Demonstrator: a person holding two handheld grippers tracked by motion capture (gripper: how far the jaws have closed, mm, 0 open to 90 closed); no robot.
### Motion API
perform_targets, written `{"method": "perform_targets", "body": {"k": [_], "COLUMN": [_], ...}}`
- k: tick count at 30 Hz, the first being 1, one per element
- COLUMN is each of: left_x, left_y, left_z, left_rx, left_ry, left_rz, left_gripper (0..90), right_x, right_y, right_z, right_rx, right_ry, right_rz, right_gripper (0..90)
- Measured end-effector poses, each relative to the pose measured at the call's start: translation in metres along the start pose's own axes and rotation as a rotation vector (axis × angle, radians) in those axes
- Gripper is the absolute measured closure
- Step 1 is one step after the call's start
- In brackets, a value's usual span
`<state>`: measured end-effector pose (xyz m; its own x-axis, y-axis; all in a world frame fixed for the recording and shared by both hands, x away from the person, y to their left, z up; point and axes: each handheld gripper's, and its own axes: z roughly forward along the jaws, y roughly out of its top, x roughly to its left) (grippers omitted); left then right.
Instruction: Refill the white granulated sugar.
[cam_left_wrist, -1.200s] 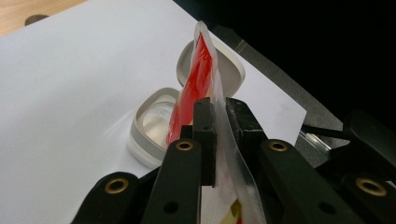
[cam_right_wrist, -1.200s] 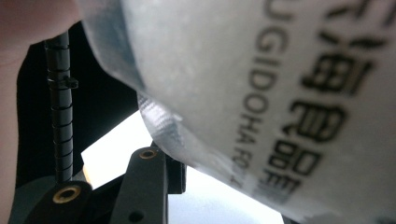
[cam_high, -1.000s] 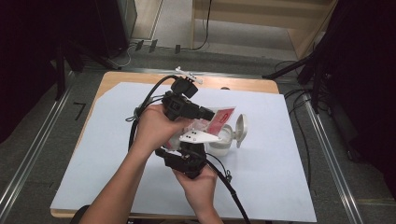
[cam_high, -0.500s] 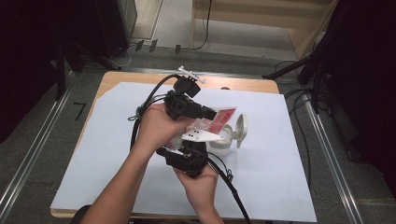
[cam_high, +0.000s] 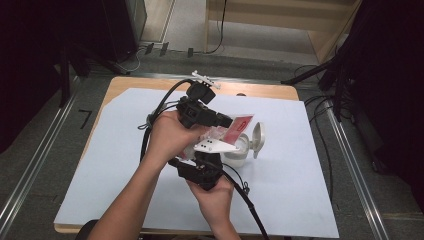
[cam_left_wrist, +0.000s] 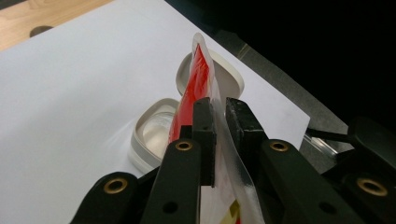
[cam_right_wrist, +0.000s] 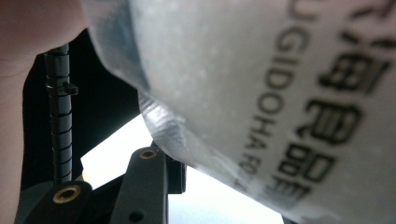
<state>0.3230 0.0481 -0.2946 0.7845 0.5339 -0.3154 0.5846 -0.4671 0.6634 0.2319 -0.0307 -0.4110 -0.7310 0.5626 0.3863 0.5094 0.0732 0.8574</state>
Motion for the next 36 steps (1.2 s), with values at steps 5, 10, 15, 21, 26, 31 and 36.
{"method": "perform_targets", "body": {"k": [5,10,15,21,26,31,36], "left_x": [-0.0011,-0.0009,0.0003,0.0004,0.0016,0.0039,0.0048], "left_y": [0.0011,0.0007,-0.0002,-0.0005,-0.0012,-0.0013,-0.0018], "left_z": [0.0004,0.0006,-0.0004,-0.0008,-0.0009,-0.0025,-0.0018], "left_rx": [0.002,-0.004,0.0,-0.003,-0.01,-0.009,0.0], "left_ry": [0.007,0.003,0.005,0.006,0.0,-0.008,-0.012], "left_rz": [0.002,-0.001,-0.004,-0.007,-0.02,-0.034,-0.029], "left_gripper": [83.1,83.1,83.2,83.1,83.0,82.9,83.8], "right_x": [0.0,-0.0001,0.0008,0.0015,0.0017,0.0033,0.0032], "right_y": [0.0004,-0.0004,-0.0009,-0.0006,-0.0005,0.001,0.0], "right_z": [-0.0011,-0.0018,-0.0017,-0.002,-0.0019,-0.002,-0.0008], "right_rx": [0.0,0.0,0.001,0.007,0.009,0.022,0.021], "right_ry": [-0.004,-0.008,-0.013,-0.013,-0.012,-0.005,-0.01], "right_rz": [-0.008,-0.033,-0.037,-0.033,-0.032,-0.034,-0.034], "right_gripper": [64.3,64.1,64.4,64.5,64.5,64.5,64.6]}}
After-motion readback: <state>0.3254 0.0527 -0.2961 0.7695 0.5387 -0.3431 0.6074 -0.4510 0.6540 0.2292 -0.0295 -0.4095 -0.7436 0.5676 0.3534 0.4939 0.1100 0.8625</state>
